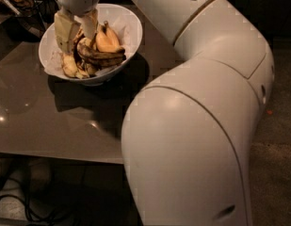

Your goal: Pick banana from white bowl

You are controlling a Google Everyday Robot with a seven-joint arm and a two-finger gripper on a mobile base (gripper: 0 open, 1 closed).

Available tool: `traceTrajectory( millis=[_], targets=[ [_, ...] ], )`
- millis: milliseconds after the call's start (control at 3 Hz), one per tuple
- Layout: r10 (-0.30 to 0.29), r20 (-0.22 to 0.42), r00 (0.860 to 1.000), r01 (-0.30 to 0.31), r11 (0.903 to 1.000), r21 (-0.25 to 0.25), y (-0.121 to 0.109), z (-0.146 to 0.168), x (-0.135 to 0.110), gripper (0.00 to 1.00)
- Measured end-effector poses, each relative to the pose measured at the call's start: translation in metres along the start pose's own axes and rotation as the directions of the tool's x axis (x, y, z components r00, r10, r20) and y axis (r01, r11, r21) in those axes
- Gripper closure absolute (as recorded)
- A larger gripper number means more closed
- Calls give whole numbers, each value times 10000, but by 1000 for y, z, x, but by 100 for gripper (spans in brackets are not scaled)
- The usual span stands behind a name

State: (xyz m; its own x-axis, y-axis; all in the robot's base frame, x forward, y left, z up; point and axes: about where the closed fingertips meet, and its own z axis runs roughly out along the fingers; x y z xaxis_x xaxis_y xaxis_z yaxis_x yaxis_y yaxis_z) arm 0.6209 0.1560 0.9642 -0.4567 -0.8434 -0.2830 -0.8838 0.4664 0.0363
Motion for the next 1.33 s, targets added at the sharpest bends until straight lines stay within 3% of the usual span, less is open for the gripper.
traceTrajectory(
  millis=[1333],
  targets=[
    [624,-368,9974,-639,9972,-399,-20,30,3,46]
  ],
)
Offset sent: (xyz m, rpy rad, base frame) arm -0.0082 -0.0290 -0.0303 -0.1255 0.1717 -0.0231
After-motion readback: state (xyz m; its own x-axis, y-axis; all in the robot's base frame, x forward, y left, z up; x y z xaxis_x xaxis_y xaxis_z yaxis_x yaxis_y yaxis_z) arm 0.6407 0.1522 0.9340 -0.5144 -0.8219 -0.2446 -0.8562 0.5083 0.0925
